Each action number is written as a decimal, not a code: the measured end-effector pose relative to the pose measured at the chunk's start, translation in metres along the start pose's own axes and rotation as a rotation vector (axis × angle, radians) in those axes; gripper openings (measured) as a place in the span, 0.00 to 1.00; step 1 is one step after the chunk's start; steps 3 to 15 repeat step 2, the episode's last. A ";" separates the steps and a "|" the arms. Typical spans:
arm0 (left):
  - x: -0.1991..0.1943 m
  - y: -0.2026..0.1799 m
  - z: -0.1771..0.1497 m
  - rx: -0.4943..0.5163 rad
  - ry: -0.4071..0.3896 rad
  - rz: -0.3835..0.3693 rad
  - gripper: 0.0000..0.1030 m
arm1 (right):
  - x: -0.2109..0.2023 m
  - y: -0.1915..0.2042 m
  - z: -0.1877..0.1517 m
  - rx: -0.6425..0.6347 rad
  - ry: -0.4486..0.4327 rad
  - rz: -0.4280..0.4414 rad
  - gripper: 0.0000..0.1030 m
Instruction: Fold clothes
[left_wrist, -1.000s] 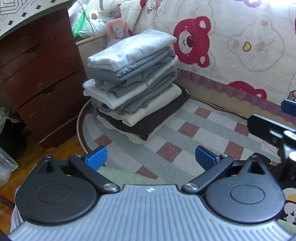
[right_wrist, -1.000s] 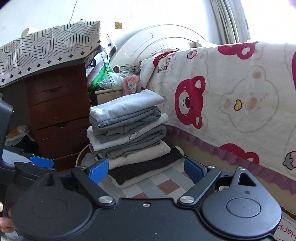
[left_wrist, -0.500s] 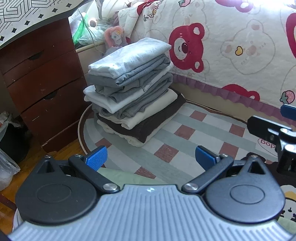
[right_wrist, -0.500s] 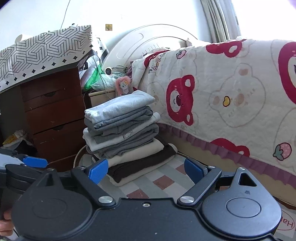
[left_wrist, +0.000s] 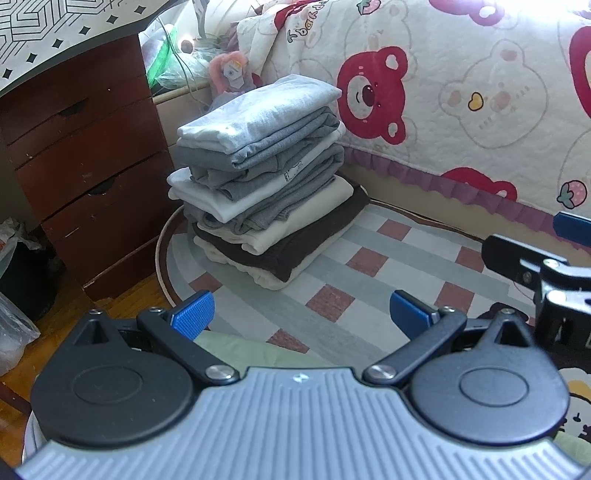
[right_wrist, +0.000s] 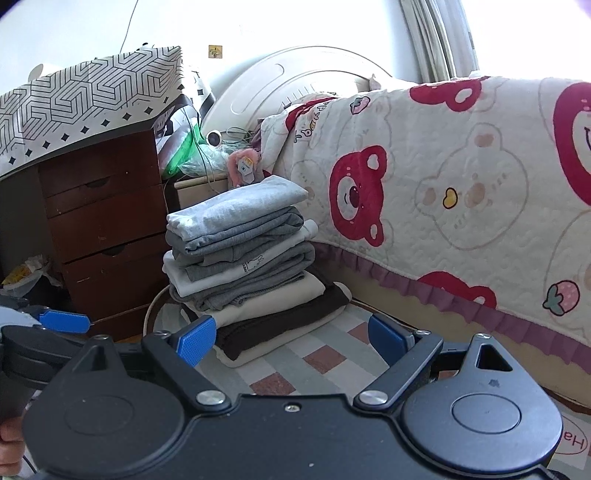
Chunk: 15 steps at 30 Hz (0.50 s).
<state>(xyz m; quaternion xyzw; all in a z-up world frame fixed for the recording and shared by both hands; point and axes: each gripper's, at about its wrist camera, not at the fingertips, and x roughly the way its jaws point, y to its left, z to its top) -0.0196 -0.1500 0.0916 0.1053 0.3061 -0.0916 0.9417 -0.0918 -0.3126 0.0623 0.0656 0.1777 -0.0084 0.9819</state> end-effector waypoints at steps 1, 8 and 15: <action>0.000 0.000 -0.001 0.003 0.001 0.001 1.00 | 0.001 -0.001 0.000 0.004 0.002 -0.004 0.89; 0.000 -0.001 -0.001 0.003 0.003 -0.001 1.00 | 0.001 -0.001 -0.001 0.009 0.004 -0.005 0.89; 0.000 -0.001 -0.001 0.003 0.003 -0.001 1.00 | 0.001 -0.001 -0.001 0.009 0.004 -0.005 0.89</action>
